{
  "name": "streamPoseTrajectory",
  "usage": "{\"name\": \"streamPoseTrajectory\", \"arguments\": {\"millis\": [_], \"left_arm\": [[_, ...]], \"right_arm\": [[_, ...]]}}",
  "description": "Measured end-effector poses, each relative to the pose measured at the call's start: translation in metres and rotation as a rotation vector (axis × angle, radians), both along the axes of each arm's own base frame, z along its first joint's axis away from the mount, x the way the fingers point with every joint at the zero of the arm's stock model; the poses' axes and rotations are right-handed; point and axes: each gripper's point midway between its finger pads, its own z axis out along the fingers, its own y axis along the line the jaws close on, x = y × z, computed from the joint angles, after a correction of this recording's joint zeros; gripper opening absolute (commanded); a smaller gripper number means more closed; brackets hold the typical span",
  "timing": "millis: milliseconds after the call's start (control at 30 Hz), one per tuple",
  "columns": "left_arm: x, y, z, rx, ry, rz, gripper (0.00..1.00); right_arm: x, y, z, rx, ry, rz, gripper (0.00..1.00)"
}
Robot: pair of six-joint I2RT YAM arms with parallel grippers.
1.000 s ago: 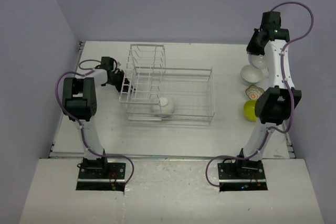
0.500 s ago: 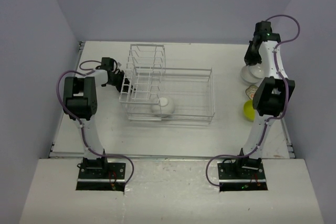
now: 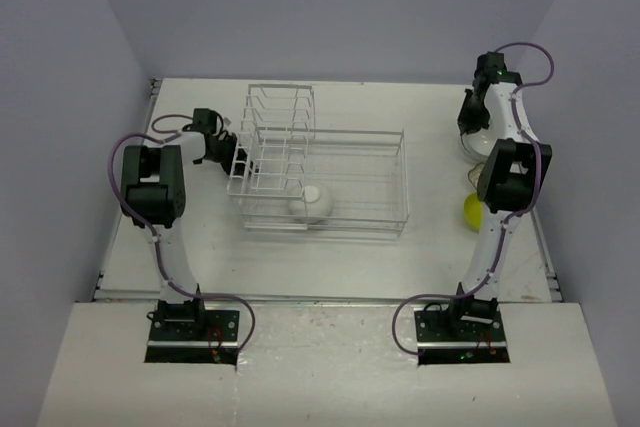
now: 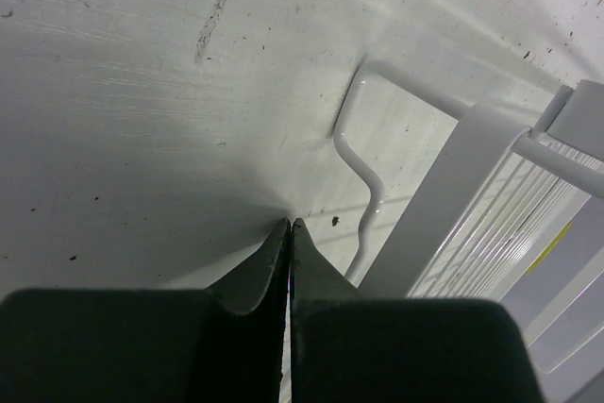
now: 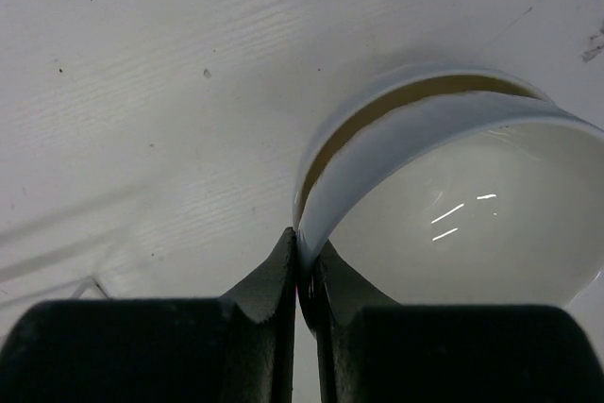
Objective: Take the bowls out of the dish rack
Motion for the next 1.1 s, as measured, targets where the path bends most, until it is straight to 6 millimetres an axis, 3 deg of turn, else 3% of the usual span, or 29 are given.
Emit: {"name": "streamPoseTrajectory", "arguments": {"millis": [133, 400, 433, 467, 600, 700, 733, 833, 900, 1000, 1100], "left_arm": [[0.001, 0.000, 0.000, 0.000, -0.002, 0.000, 0.00], [0.001, 0.000, 0.000, 0.000, -0.002, 0.000, 0.00], [0.001, 0.000, 0.000, 0.001, -0.002, 0.000, 0.00], [0.001, 0.000, 0.000, 0.000, -0.002, 0.000, 0.00], [0.001, 0.000, 0.000, 0.000, -0.002, 0.000, 0.00], [0.001, 0.000, 0.000, 0.000, -0.002, 0.000, 0.00], [0.001, 0.000, 0.000, 0.000, -0.001, 0.000, 0.00], [0.001, 0.000, 0.000, 0.000, -0.002, 0.000, 0.00], [0.001, 0.000, 0.000, 0.001, -0.003, 0.000, 0.00], [0.000, 0.001, 0.000, 0.007, -0.002, 0.003, 0.00], [-0.004, 0.002, 0.000, 0.011, 0.003, 0.005, 0.00]], "right_arm": [[0.006, 0.003, -0.013, 0.011, 0.011, 0.018, 0.00], [0.010, 0.005, -0.014, 0.016, 0.007, 0.033, 0.01], [0.010, 0.005, -0.014, 0.016, 0.007, 0.034, 0.09], [0.010, 0.006, -0.014, 0.016, 0.007, 0.036, 0.26], [0.011, 0.007, -0.014, 0.013, 0.007, 0.046, 0.39], [0.011, 0.010, -0.013, 0.006, 0.006, 0.051, 0.54], [0.012, 0.011, -0.012, 0.002, 0.006, 0.054, 0.63], [0.012, 0.015, -0.006, -0.013, 0.000, 0.066, 0.71], [0.011, 0.016, 0.005, -0.032, -0.014, 0.068, 0.74], [0.005, 0.026, 0.048, -0.063, -0.079, 0.079, 0.74], [-0.008, 0.059, 0.112, -0.058, -0.201, 0.128, 0.50]]}}
